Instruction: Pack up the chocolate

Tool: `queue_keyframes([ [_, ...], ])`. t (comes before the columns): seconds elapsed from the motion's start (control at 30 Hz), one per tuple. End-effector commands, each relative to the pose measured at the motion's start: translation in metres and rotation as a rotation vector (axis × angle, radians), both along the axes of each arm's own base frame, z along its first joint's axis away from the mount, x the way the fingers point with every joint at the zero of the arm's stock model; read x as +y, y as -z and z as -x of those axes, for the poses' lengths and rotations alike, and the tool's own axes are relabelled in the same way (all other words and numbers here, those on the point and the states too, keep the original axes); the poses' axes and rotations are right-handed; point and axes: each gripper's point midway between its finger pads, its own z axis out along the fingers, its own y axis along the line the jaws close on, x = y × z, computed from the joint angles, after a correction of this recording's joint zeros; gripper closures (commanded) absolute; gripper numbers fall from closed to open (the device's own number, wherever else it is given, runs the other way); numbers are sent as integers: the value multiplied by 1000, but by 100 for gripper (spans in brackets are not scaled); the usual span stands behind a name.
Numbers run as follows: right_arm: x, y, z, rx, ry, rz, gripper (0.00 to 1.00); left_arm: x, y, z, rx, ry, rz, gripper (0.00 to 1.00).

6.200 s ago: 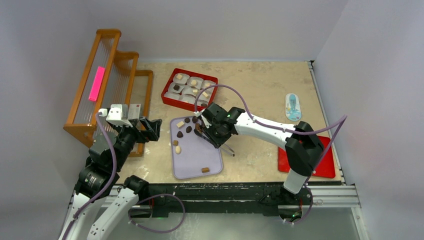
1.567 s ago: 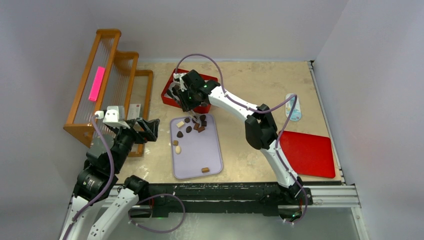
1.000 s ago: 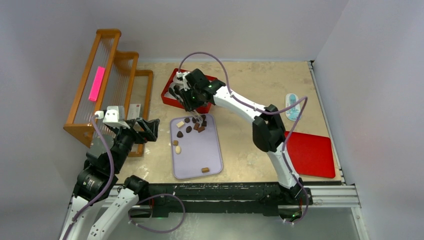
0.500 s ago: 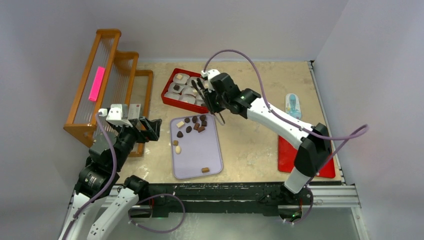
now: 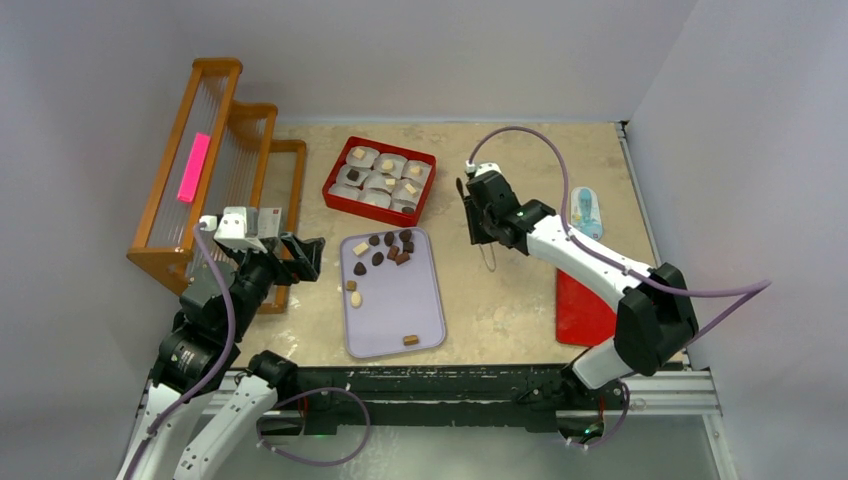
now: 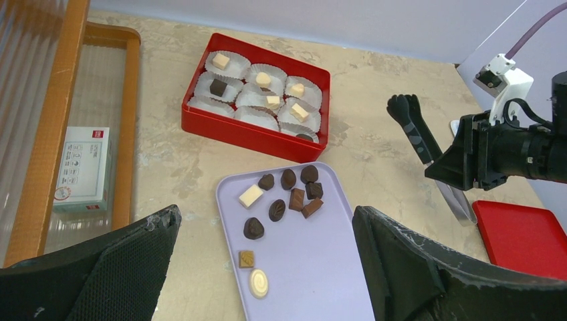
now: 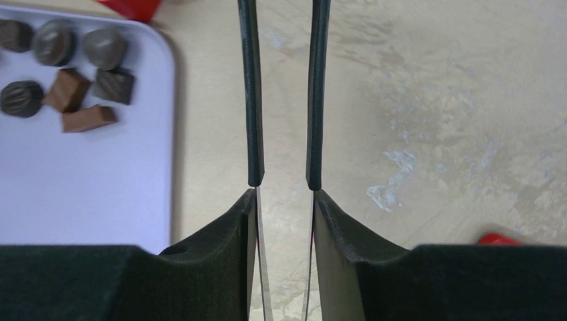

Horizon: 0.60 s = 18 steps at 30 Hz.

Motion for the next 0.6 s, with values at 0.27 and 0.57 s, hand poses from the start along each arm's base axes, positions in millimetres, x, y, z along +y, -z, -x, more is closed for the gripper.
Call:
queue_keyframes([
  [0.27,-46,50,-52,31,285,-60,63,-2,-6,-3,-24,1,19,0],
  [0.57,-57,78,-74,59,329,-59,60,-2,-6,-3,-25,2,19,0],
])
